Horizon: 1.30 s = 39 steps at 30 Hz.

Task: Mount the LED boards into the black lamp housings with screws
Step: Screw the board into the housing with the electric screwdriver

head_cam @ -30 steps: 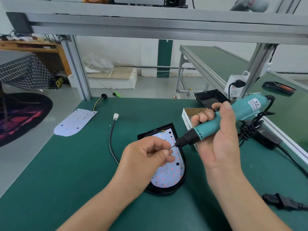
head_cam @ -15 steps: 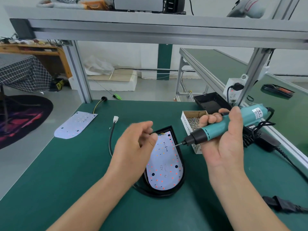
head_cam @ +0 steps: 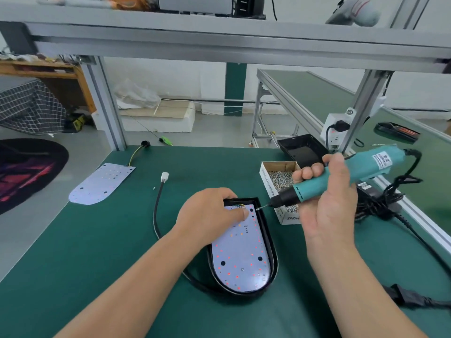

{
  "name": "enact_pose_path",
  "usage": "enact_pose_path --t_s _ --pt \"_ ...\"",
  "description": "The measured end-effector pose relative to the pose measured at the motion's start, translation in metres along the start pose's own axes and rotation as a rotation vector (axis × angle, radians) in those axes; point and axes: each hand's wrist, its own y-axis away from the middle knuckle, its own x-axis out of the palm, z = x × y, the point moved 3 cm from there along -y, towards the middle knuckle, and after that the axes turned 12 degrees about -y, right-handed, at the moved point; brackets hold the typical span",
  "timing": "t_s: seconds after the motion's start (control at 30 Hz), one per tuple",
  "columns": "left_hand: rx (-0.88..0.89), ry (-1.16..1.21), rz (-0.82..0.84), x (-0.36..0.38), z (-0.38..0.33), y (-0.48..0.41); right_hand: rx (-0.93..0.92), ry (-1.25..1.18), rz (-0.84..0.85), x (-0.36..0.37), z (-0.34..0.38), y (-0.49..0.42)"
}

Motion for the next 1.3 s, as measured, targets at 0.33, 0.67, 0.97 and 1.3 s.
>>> enact_pose_path --t_s 0.33,0.67,0.97,1.3 --pt "-0.004 -0.027 -0.003 0.004 -0.002 -0.004 -0.023 0.222 0.112 0.002 -0.01 0.006" --pt "-0.003 -0.055 -0.003 0.004 -0.004 -0.002 0.004 0.284 0.212 0.004 -0.017 0.006" --pt "0.001 -0.075 0.021 0.003 -0.007 -0.002 0.025 0.417 0.434 0.018 -0.03 0.005" --pt "-0.001 -0.11 0.034 0.003 -0.009 -0.003 0.132 0.466 0.496 0.024 -0.034 0.003"
